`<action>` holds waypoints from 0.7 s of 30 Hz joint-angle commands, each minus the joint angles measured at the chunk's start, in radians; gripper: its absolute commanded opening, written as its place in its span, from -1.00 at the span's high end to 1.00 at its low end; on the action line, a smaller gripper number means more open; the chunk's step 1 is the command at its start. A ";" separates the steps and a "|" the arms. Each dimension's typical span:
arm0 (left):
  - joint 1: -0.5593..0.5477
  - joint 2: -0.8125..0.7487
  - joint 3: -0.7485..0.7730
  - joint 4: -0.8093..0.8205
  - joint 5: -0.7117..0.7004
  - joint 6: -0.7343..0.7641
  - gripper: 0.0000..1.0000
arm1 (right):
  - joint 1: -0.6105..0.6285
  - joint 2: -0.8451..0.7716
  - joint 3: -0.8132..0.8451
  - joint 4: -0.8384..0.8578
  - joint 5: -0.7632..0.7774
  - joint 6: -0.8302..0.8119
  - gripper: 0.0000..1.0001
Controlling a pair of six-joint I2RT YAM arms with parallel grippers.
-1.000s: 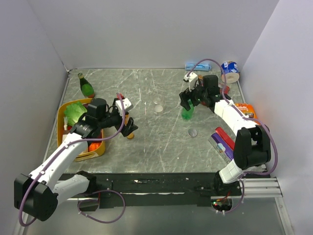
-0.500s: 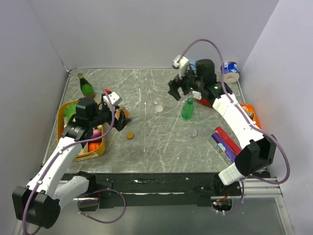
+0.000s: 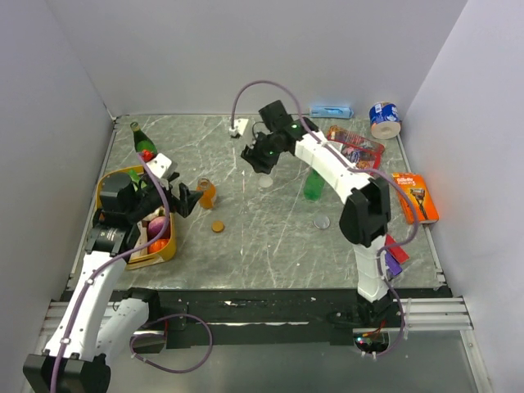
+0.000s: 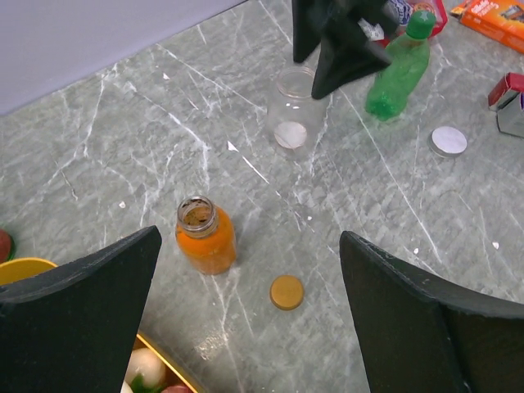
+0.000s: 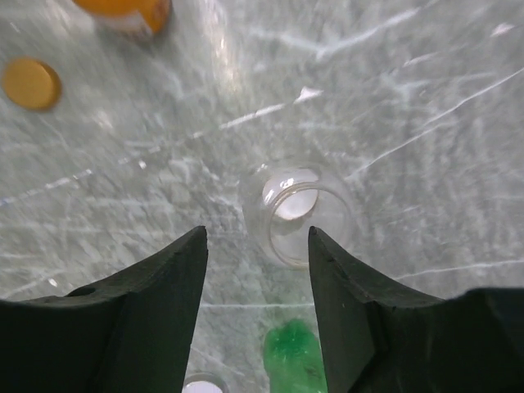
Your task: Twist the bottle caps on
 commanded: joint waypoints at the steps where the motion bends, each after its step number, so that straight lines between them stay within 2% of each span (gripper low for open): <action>1: 0.026 -0.036 -0.023 0.022 0.035 -0.042 -0.93 | 0.016 0.066 0.091 -0.112 0.121 -0.050 -0.15; 7: 0.035 -0.039 -0.040 0.046 0.041 -0.053 -0.93 | 0.018 0.101 0.075 -0.086 0.153 -0.040 -0.08; 10: 0.038 -0.032 -0.048 0.063 0.052 -0.063 -0.93 | 0.018 0.115 0.071 -0.089 0.153 -0.040 0.02; 14: 0.039 -0.021 -0.048 0.072 0.064 -0.057 -0.93 | 0.018 0.120 0.054 -0.103 0.146 -0.049 0.41; 16: 0.039 -0.016 -0.046 0.072 0.073 -0.042 -0.93 | 0.019 0.105 0.019 -0.100 0.136 -0.052 0.50; 17: 0.039 -0.010 -0.045 0.072 0.076 -0.037 -0.93 | 0.019 0.099 0.006 -0.098 0.132 -0.052 0.66; 20: 0.039 0.001 -0.039 0.062 0.134 -0.001 -0.93 | 0.019 0.053 -0.023 -0.112 0.113 -0.046 0.98; 21: 0.033 0.001 -0.039 0.060 0.157 0.021 -0.92 | 0.018 0.011 -0.027 -0.123 0.104 -0.043 1.00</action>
